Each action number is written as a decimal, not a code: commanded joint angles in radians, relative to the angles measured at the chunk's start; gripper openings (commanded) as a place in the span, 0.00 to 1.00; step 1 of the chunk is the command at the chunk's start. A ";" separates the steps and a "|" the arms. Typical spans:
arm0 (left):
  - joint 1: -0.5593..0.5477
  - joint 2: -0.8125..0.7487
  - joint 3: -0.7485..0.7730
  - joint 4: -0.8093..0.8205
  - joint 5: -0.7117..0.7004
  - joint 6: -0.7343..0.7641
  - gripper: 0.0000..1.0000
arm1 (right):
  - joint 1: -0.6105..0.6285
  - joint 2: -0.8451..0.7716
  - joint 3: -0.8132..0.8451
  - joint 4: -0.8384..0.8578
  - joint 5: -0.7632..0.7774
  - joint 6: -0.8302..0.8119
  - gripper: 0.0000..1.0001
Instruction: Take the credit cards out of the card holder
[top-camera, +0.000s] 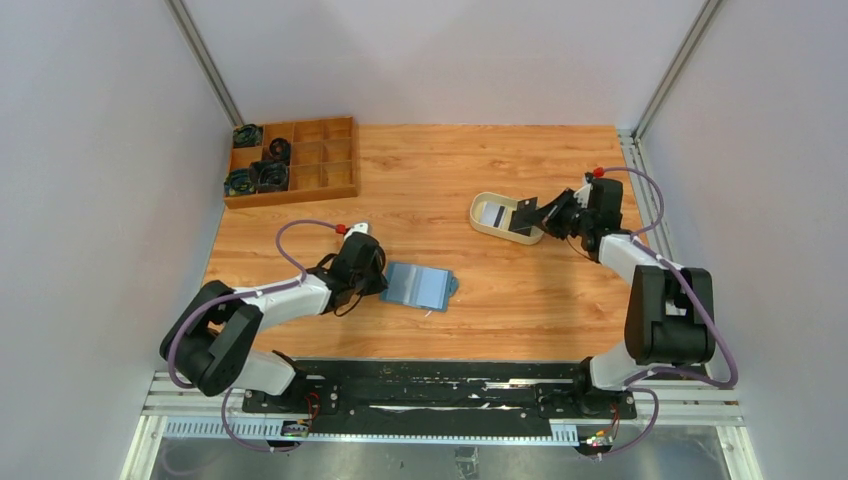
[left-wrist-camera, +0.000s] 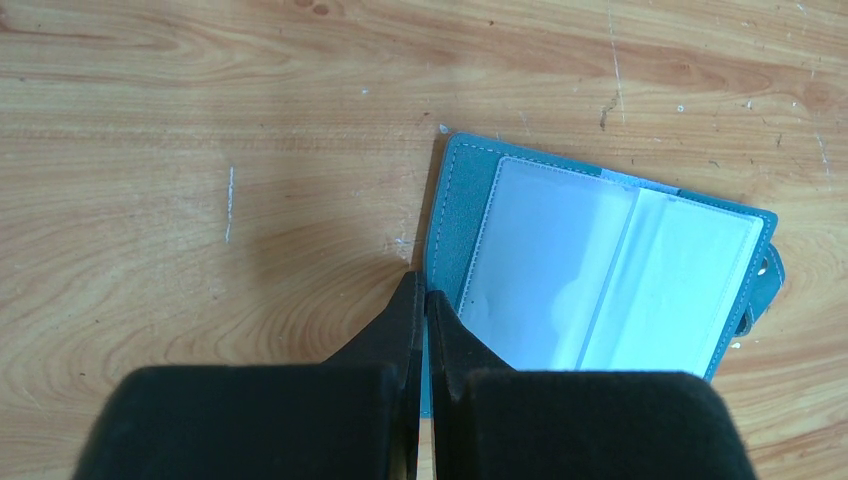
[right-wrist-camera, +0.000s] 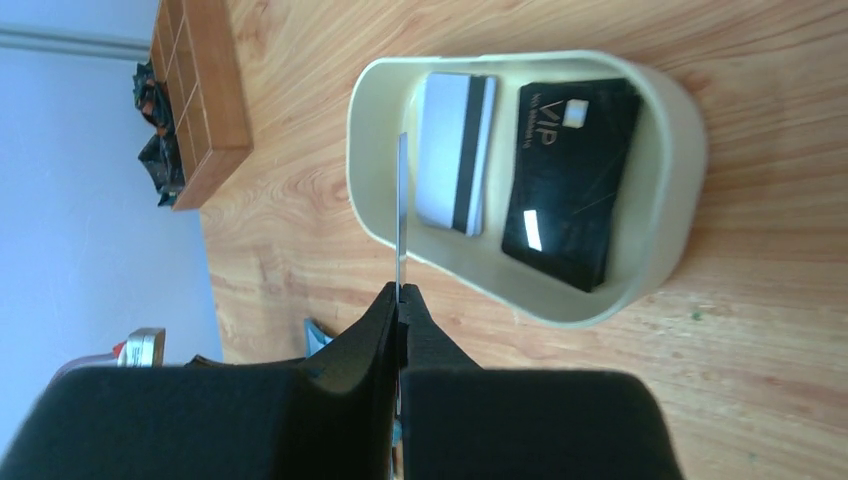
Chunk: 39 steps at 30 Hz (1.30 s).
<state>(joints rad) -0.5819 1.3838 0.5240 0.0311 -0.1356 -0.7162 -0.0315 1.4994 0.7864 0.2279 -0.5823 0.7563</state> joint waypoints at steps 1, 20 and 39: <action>-0.004 0.043 0.010 -0.065 -0.003 0.024 0.00 | -0.049 0.046 0.020 0.006 0.007 -0.023 0.00; -0.003 0.038 0.099 -0.121 0.035 0.087 0.00 | -0.077 0.176 0.032 0.103 0.026 -0.002 0.00; -0.003 0.029 0.133 -0.109 0.049 0.017 0.00 | -0.050 0.219 0.142 -0.029 0.039 -0.081 0.18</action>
<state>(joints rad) -0.5819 1.4147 0.6338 -0.0738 -0.0891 -0.6781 -0.0921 1.7161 0.8989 0.2703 -0.5705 0.7216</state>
